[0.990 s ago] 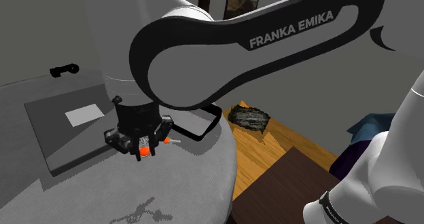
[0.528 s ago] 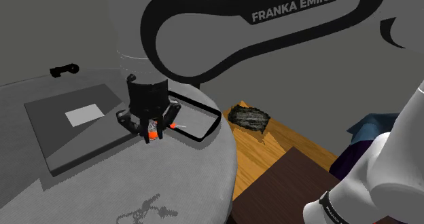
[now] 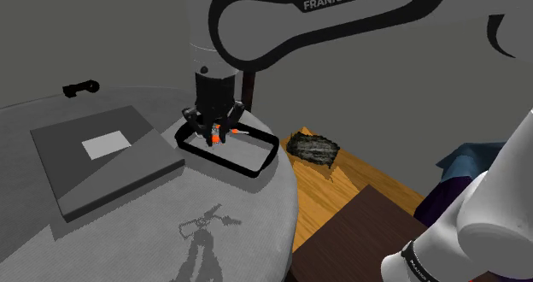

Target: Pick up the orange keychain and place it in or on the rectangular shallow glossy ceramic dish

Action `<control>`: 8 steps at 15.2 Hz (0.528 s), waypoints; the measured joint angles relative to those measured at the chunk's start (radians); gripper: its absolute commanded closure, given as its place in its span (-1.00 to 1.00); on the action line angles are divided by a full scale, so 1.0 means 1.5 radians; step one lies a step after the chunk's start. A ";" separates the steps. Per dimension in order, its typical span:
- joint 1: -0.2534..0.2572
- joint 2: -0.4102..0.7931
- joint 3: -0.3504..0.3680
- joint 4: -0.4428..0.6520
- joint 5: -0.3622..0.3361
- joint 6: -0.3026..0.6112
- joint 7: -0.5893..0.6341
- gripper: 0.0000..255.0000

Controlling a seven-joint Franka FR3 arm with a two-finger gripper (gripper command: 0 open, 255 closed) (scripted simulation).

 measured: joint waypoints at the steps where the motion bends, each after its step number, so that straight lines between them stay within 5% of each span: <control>1: -0.008 0.002 -0.006 0.001 -0.001 0.001 -0.014 1.00; 8: -0.061 0.033 -0.048 0.046 -0.012 -0.014 -0.108 1.00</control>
